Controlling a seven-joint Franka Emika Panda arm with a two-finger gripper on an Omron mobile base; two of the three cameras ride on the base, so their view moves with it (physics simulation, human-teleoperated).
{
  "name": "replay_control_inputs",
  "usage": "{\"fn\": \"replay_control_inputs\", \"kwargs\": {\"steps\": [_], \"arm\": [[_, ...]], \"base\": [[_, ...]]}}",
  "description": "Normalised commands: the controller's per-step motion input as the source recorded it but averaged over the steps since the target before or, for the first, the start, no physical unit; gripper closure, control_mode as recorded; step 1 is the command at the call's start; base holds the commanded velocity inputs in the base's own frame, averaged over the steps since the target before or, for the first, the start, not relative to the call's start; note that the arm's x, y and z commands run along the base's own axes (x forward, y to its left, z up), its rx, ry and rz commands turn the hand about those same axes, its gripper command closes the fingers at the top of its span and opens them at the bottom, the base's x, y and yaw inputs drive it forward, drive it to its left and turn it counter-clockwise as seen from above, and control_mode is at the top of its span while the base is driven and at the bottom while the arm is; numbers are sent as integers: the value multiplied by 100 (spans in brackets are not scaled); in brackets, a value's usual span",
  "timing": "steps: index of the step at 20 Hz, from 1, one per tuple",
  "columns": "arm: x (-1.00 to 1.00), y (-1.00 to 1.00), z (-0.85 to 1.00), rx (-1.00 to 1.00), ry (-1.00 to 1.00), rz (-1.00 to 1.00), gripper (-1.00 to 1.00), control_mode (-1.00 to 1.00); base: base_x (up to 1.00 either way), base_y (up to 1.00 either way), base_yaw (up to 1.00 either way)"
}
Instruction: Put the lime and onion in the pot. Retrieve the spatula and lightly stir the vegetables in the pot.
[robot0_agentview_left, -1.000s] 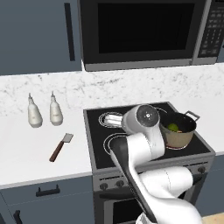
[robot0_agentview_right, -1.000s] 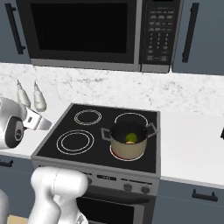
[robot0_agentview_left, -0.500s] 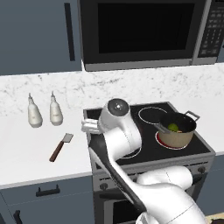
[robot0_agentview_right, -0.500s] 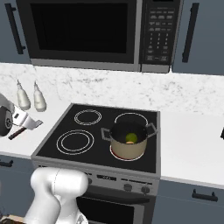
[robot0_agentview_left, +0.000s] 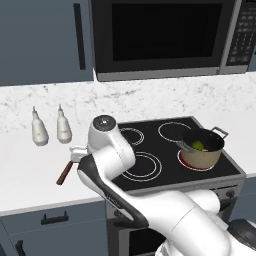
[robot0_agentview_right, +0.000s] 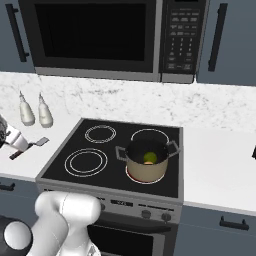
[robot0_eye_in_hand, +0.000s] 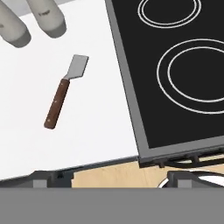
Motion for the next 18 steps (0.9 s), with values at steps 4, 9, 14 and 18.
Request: {"fn": "replay_control_inputs", "kwargs": {"steps": [4,9,14,18], "arm": [[14,58,-39,0,0,0,-100,-100],[27,46,-35,0,2,0,-100,-100],[26,38,-28,0,2,0,-100,-100],[25,32,-18,0,1,0,-100,-100]], "base": [[0,0,0],[0,0,0],[0,0,0],[0,0,0]]}}
